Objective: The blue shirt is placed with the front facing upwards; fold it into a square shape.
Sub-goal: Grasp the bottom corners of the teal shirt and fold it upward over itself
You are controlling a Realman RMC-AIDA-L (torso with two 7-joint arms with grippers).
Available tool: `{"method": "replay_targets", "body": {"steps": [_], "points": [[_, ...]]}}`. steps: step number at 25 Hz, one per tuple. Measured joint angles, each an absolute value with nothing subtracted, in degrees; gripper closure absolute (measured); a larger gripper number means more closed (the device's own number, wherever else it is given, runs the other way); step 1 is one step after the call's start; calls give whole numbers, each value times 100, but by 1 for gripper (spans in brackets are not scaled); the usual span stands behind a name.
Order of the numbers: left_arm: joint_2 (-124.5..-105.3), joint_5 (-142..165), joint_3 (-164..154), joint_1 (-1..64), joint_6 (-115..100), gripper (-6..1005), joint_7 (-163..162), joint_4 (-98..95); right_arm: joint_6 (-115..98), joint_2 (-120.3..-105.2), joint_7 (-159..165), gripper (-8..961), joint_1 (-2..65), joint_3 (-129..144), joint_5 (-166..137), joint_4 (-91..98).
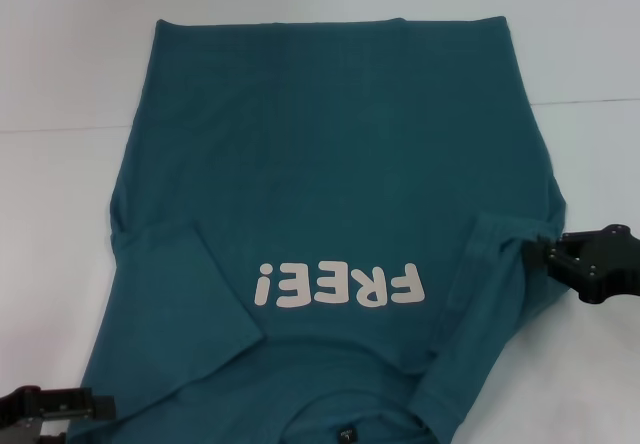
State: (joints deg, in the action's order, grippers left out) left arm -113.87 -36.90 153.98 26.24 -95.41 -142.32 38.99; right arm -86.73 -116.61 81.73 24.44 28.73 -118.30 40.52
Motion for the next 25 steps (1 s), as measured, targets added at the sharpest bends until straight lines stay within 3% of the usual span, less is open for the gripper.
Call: {"method": "replay_targets", "body": {"steps": [21,25], "points": [[-11384,-3673,15333,2706,-9436,194,-14361,3894,-8628,-11638,8104,918,2492,2840,-11829,4005],[-11391,-3672,14968,2720,-9294,330,-14492,3897,-8584,-11634,8103,918,2508,2869,-11825,3986]]}}
